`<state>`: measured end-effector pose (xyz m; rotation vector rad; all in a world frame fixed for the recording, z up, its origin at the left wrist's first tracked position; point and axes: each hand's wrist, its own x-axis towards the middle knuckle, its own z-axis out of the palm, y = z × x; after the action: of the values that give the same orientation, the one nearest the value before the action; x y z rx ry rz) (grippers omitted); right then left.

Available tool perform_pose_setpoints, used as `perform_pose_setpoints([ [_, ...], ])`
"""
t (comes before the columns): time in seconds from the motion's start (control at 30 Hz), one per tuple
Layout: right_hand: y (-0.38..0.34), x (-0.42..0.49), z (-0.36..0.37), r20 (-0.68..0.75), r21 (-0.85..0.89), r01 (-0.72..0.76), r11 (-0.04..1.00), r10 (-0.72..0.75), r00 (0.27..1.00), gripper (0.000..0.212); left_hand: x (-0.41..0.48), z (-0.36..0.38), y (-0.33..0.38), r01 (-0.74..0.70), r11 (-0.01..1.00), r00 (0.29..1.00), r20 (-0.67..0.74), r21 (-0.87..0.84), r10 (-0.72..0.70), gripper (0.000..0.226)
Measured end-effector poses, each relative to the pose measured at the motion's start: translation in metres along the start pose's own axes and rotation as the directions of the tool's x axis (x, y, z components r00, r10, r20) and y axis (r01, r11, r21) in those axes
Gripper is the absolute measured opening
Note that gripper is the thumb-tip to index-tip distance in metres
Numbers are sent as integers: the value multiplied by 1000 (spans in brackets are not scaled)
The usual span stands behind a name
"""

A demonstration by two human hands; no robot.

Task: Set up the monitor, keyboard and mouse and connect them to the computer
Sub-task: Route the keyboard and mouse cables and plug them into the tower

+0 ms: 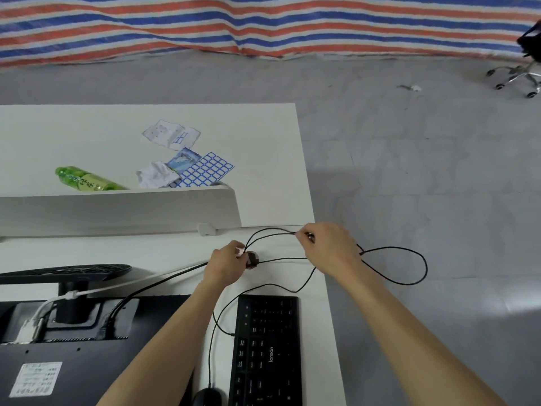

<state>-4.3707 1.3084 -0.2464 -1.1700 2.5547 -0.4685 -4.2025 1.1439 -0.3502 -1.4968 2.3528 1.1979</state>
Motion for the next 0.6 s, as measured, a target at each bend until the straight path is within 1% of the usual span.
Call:
perform_pose_setpoints([
  [0.03,-5,0,5,36,-27,40,999,-39,999,30,2,-2,3,-36,999,999,-7,-23,36,43],
  [0.07,-9,0,11,84,-61,77,995,-72,994,31,3,-5,6,-87,996,996,-21,-1,87,53],
  [0.13,-18,1,25,185,-93,112,989,-93,978,32,1,-8,15,-236,961,969,-41,145,244,67],
  [0.17,-21,2,31,221,-85,119,989,-98,970,31,-1,-8,19,-327,919,940,-22,220,340,65],
  [0.2,-24,2,37,240,-74,128,989,-107,965,31,-5,-7,24,-406,868,909,25,287,417,55],
  [0.23,-27,3,41,247,-64,142,988,-122,961,32,-7,-4,27,-447,821,888,66,355,455,39],
  [0.27,-28,3,45,249,-58,148,987,-129,960,32,-10,-1,28,-460,782,880,96,422,466,29],
  [0.33,-25,3,47,249,-53,139,989,-122,961,32,-12,2,21,-408,754,900,91,514,425,31],
  [0.4,-12,0,46,253,-96,110,989,-83,964,30,-8,1,1,-334,776,927,35,535,374,33],
  [0.5,15,-6,44,285,-238,86,967,-15,958,32,-1,2,-28,-267,821,948,-15,504,318,33],
  [0.6,38,-9,42,266,-252,32,967,37,963,39,-2,10,-22,-243,798,954,-14,552,300,33],
])
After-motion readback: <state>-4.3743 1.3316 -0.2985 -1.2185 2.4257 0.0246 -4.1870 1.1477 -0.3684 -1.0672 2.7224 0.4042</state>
